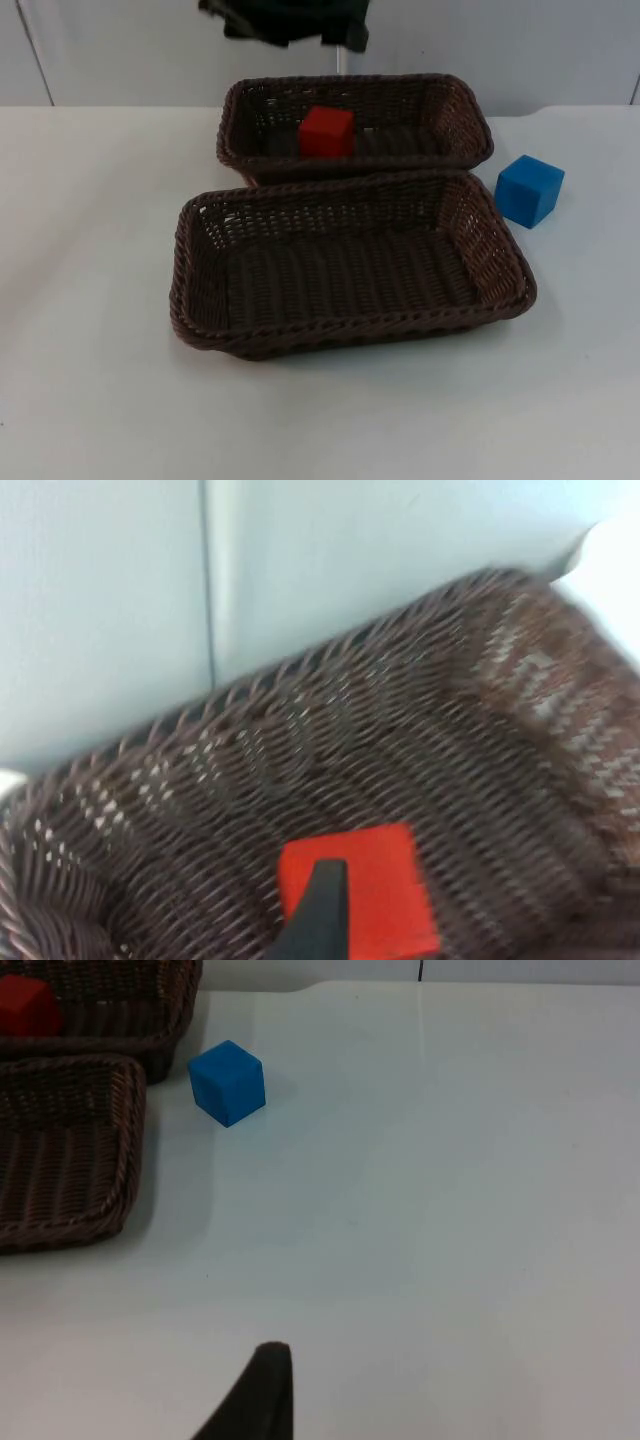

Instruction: Pick up one cube with the left hand and place it into the upper basket. Pick up one cube with the right hand and place it into the lower basket.

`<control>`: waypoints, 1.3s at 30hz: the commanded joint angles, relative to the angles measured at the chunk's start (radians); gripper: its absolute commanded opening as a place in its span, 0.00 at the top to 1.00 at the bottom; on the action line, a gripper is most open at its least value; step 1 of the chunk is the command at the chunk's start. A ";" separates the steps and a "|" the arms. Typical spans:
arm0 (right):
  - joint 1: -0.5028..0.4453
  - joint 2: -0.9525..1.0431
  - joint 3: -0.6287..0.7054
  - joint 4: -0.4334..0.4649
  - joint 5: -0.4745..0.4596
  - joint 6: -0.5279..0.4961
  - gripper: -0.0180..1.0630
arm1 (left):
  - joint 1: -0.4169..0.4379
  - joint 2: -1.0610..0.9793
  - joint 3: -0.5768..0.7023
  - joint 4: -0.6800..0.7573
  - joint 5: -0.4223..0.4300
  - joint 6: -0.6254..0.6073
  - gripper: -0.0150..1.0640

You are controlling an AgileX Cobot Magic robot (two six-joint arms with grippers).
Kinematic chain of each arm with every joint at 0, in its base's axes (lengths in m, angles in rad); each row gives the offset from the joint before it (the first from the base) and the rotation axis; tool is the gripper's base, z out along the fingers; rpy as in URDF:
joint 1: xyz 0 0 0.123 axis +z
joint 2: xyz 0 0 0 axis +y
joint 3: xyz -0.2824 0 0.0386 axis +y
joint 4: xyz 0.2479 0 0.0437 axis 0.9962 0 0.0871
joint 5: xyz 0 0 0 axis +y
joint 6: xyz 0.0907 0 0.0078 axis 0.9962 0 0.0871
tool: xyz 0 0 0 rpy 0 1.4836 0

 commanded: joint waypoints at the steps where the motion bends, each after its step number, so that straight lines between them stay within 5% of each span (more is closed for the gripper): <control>1: -0.006 -0.003 0.000 0.004 -0.007 -0.010 0.01 | -0.005 -0.072 -0.007 0.033 0.082 0.000 0.22; 10: -0.006 -0.003 0.000 0.004 -0.007 -0.010 0.01 | 0.025 -0.228 -0.007 0.066 0.242 -0.064 0.22; 20: -0.006 -0.003 0.000 0.004 -0.007 -0.010 0.01 | 0.028 -0.361 -0.005 0.292 0.331 -0.253 0.22; 31: -0.006 -0.003 0.000 0.004 -0.007 -0.010 0.01 | 0.028 -0.446 0.001 0.311 0.422 -0.289 0.22; 39: -0.006 -0.003 0.000 0.004 -0.007 -0.010 0.01 | 0.028 -0.566 0.213 0.318 0.308 -0.291 0.22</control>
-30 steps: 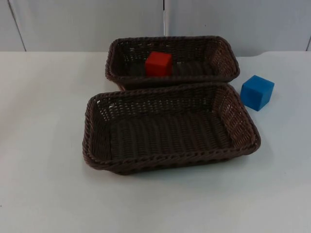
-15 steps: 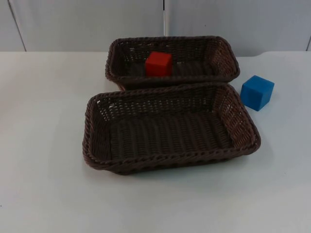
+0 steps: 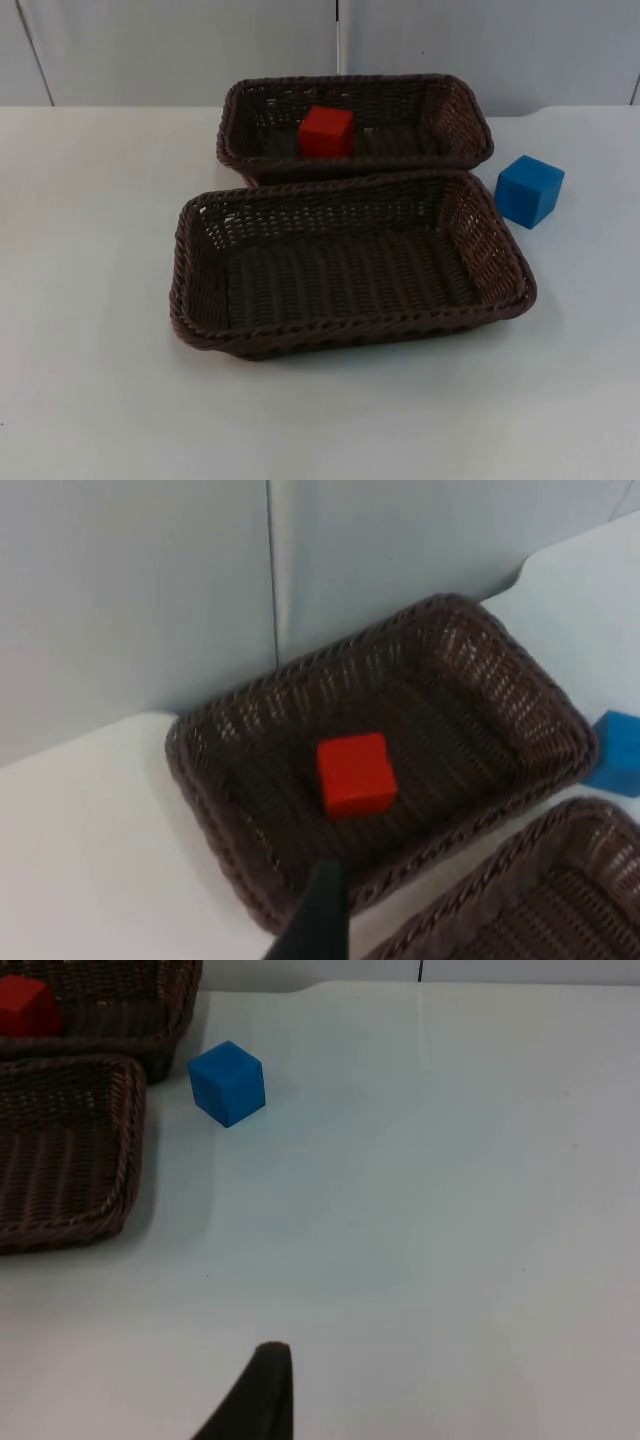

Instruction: Pick up one cube with the left hand and place it into the upper basket. Pick up one cube with the right hand and place it into the lower basket.

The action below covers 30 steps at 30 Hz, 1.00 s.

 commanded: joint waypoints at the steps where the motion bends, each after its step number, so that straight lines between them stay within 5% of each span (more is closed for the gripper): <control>1: -0.006 -0.003 0.000 0.004 -0.007 -0.010 0.01 | 0.000 -0.040 0.073 0.012 -0.057 -0.007 0.22; 10: -0.006 -0.003 0.000 0.004 -0.007 -0.010 0.01 | 0.000 -0.294 0.447 0.022 -0.223 -0.037 0.22; 30: -0.006 -0.003 0.000 0.004 -0.007 -0.010 0.01 | 0.000 -0.870 0.916 0.022 -0.237 -0.060 0.22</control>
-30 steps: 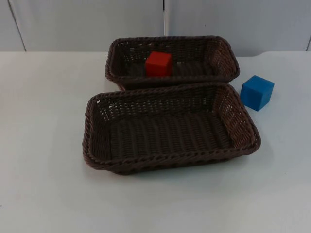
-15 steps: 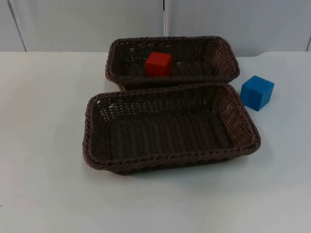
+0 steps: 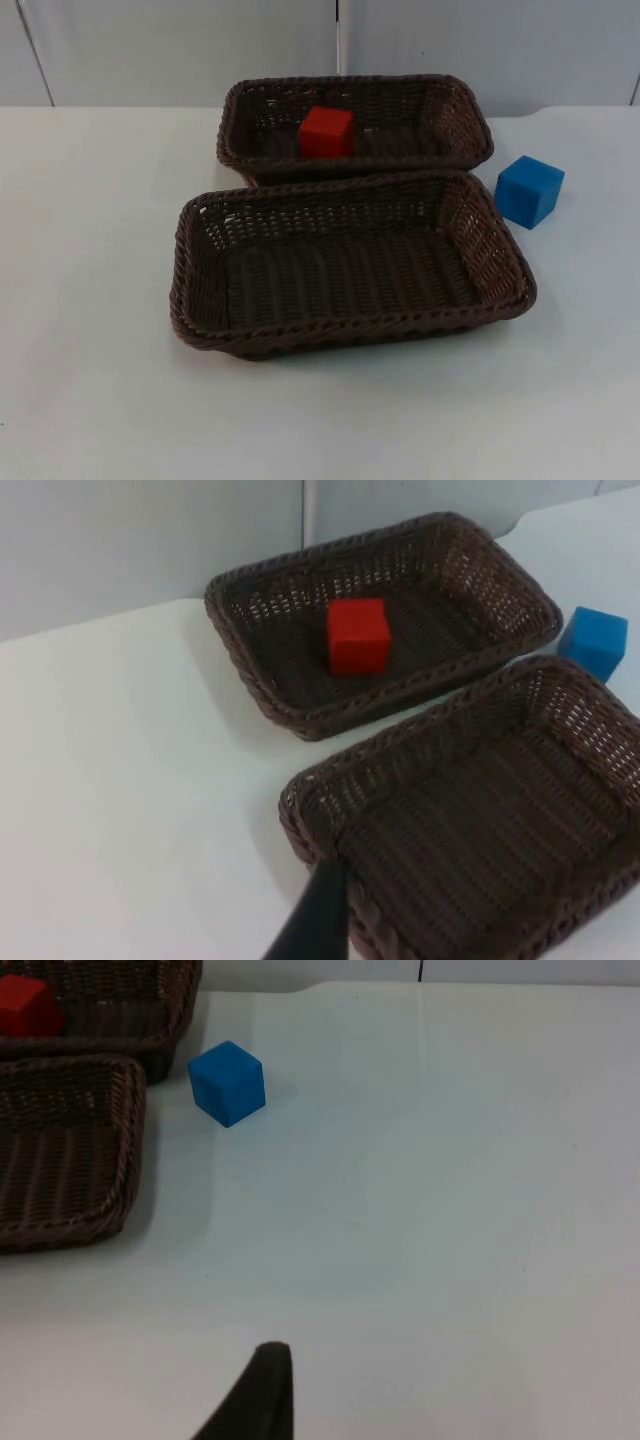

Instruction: Pick up one cube with the left hand and place it into the upper basket. Pick up one cube with the right hand and place it into the lower basket.

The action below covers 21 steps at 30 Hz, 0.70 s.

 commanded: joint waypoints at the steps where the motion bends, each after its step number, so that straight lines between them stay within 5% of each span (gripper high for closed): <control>1: -0.006 -0.003 0.000 0.004 -0.007 -0.008 0.01 | 0.000 -0.085 0.067 0.004 -0.004 -0.009 0.22; 21: -0.006 -0.003 0.000 0.004 -0.007 -0.008 0.01 | 0.000 -0.451 0.327 0.017 0.027 -0.040 0.22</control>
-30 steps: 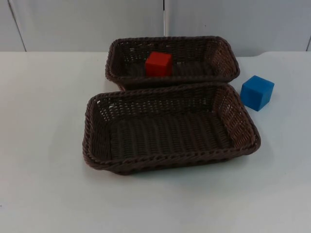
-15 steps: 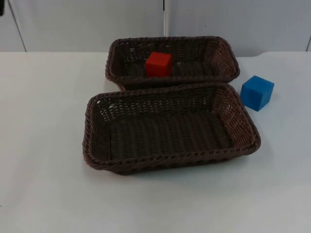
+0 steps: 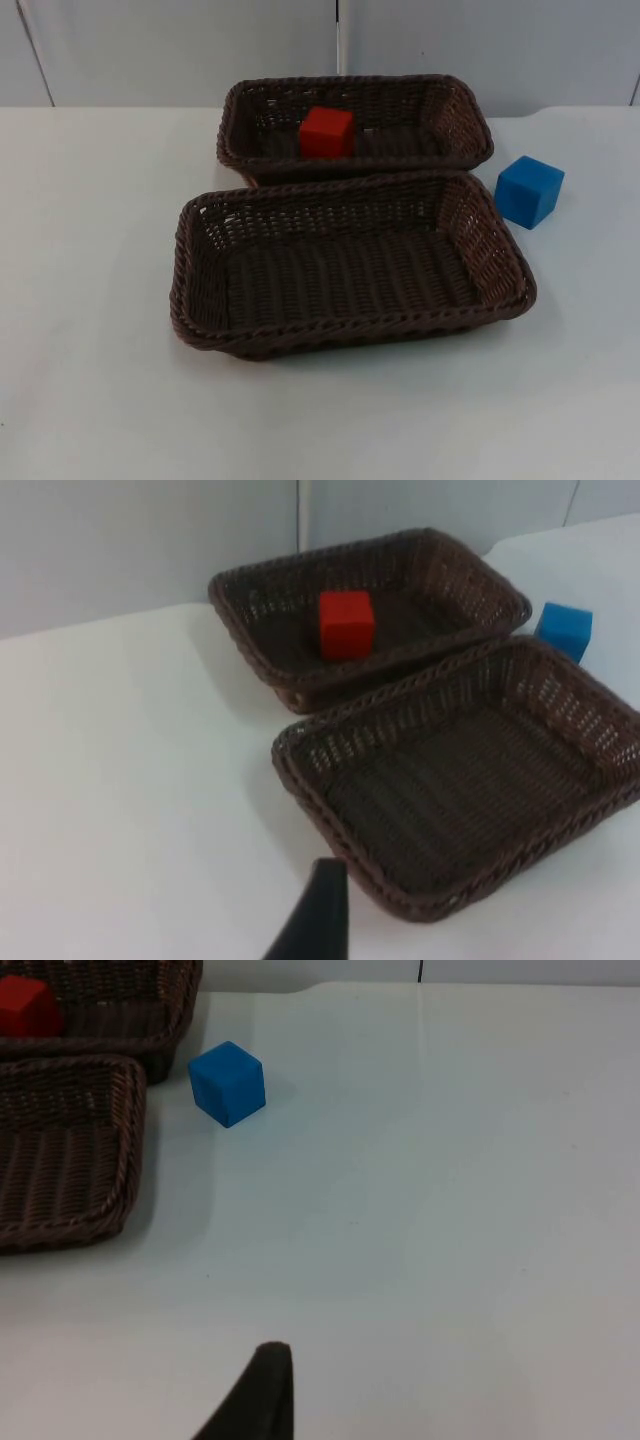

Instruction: Pick up one cube with the left hand and place it into the upper basket. Pick up one cube with the right hand and place it into the lower basket.

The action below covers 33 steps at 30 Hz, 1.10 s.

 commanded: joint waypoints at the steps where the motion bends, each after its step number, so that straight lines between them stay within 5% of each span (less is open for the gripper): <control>1: -0.006 -0.003 0.000 0.004 -0.007 -0.008 0.01 | 0.000 -0.012 0.022 0.009 0.005 -0.014 0.22; 33: -0.006 -0.003 0.000 0.004 -0.012 -0.002 0.01 | 0.000 -0.013 0.037 0.050 0.002 -0.018 0.22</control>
